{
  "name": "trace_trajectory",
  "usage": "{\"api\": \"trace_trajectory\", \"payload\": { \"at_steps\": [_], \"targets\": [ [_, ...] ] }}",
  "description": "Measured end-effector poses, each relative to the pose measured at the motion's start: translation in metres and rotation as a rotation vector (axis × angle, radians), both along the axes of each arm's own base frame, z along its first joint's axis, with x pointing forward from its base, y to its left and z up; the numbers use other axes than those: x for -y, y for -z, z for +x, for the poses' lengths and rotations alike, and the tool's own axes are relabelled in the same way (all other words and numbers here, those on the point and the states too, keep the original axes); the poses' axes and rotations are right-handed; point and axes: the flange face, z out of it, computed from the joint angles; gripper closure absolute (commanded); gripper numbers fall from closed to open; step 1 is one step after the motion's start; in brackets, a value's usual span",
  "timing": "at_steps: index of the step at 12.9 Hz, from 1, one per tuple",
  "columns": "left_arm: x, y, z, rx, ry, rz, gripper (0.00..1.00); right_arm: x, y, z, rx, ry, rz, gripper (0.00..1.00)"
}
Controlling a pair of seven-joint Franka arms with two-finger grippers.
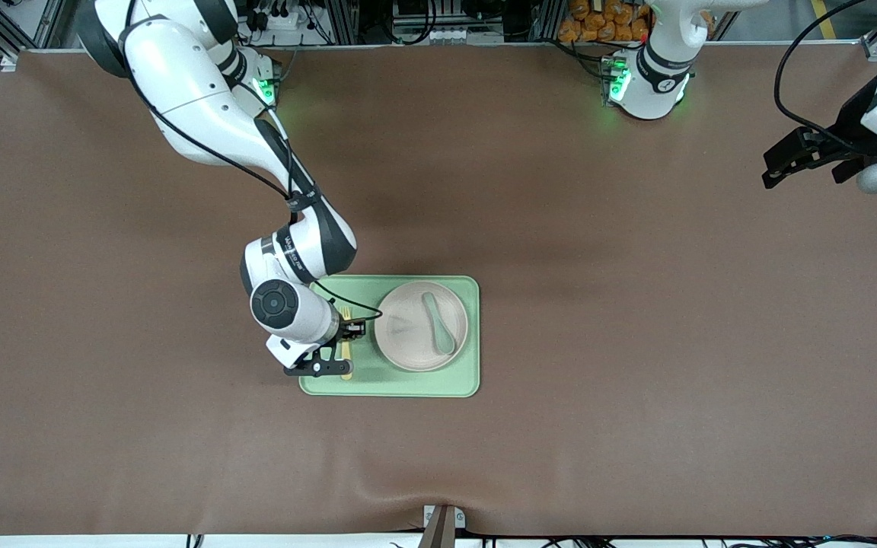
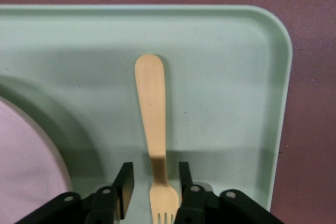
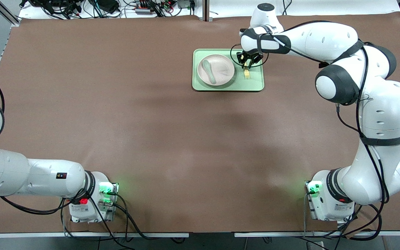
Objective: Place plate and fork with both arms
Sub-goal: 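Lift the fork with the right gripper and move it beside the plate, then lower the fork onto the tray and open the right gripper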
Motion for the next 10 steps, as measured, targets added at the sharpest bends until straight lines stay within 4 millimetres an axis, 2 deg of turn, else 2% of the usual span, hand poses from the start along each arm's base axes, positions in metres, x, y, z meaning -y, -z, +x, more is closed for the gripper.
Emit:
{"api": "trace_trajectory", "payload": {
  "at_steps": [2,4,5,8,10],
  "targets": [
    [0.0,0.0,0.0,0.0,0.0,0.0,0.0,-0.002,-0.024,0.006,0.017,-0.003,0.006,0.0],
    [0.0,0.0,0.0,0.001,0.0,0.0,0.0,-0.001,-0.06,0.017,0.024,-0.004,0.005,0.0],
    [0.0,0.0,0.0,-0.002,0.001,0.0,0.0,0.006,-0.077,0.024,0.025,0.004,0.002,0.0],
    [0.002,0.001,-0.002,-0.015,0.004,0.002,0.0,0.045,-0.12,0.04,-0.006,0.032,-0.041,0.0],
    [0.004,0.0,-0.003,-0.015,0.008,0.002,0.0,0.059,-0.15,0.045,-0.012,0.042,-0.055,0.0]
  ]
}}
